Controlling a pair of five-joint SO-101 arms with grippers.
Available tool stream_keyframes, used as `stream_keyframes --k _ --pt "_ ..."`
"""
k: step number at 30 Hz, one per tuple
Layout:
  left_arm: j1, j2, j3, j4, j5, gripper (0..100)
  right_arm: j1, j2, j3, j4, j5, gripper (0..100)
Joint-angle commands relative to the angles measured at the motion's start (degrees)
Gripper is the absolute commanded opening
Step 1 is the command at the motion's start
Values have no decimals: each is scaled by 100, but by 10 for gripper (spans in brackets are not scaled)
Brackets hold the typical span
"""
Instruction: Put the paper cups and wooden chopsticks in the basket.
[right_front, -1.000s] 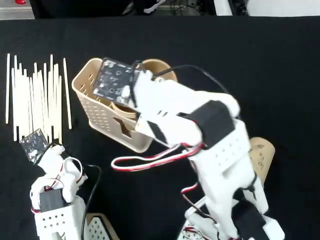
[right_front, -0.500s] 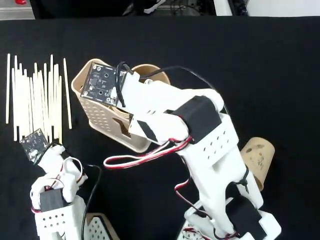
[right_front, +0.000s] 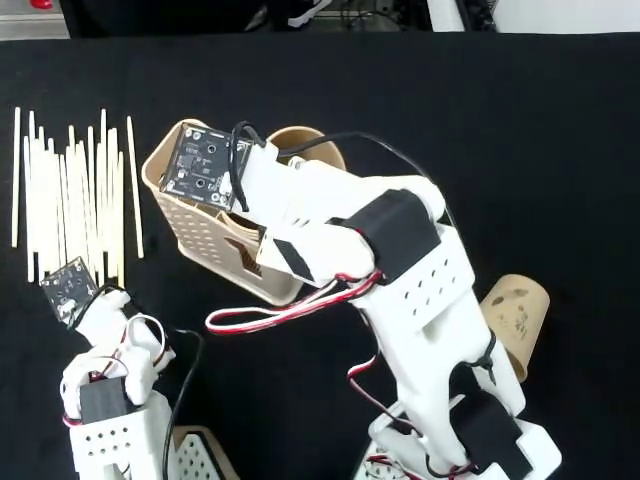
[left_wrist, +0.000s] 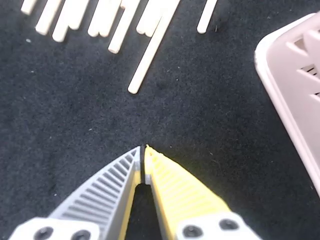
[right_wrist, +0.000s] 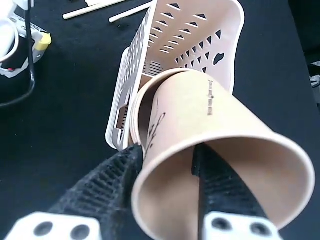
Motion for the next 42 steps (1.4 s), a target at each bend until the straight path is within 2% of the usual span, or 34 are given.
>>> stream_keyframes --k 1,6,13,30,37,42 --pt "40 -26 92 26 35 30 -70 -40 -620 9 -62 183" --pt "40 -26 92 26 35 30 -44 -92 -1314 229 -176 183" --pt "40 -26 92 26 35 30 -44 -699 -1358 220 -413 183" --pt "40 -26 92 26 35 30 -158 -110 -576 -167 -369 178" --pt "40 -26 92 26 35 30 -765 110 -611 -352 -378 57" --pt "40 -26 92 26 35 30 -730 295 -699 -466 -378 84"
